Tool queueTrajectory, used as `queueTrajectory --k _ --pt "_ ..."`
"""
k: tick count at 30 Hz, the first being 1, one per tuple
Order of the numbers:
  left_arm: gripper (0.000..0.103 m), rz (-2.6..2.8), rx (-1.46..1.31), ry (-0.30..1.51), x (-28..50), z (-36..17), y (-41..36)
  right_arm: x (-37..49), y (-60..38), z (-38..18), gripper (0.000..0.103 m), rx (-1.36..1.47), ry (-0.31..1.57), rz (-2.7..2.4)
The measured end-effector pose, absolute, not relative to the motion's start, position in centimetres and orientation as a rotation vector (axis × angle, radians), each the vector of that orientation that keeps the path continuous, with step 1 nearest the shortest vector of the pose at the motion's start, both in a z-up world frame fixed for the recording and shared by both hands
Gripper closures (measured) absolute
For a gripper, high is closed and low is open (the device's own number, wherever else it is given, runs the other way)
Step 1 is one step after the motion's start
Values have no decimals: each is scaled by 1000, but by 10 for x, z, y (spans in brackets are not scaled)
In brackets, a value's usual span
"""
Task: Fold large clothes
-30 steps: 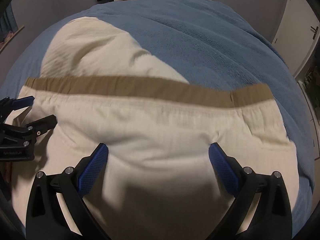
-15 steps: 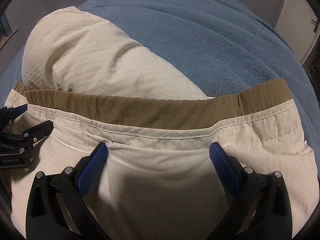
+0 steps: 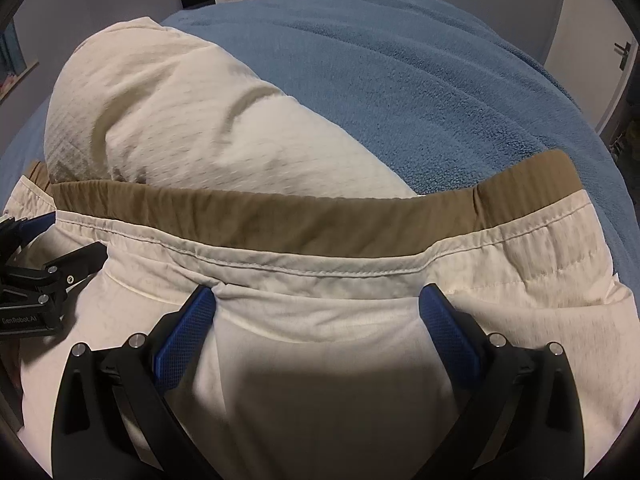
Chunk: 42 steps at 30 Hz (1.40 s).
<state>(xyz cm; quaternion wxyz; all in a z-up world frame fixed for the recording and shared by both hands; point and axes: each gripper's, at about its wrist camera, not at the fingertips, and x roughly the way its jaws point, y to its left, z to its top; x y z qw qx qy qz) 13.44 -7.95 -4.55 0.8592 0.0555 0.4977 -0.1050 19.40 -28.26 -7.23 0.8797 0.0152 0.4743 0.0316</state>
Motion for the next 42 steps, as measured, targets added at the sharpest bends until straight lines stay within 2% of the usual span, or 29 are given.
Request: queueTrajectory --k 10,13,20,24,32,38,42 --pt "7 -331 172 982 59 5 -57 126 -316 -28 6 22 959 150" --pt "5 -313 216 1003 47 -5 -41 108 -338 -36 6 -17 964 126" --pt "5 -188 57 1010 45 -16 24 80 -400 -45 8 85 962 26" --pt "8 -115 33 1024 38 -8 43 74 -400 -38 8 88 978 -31" --pt "7 -285 78 981 -36 43 1 6 -340 4 8 39 952 150" --pt "6 -382 198 1056 -67 1 -27 -20 -294 -17 8 -27 981 277" --pt "6 -342 192 1091 -74 -7 -17 -27 -319 -22 8 -7 1020 202"
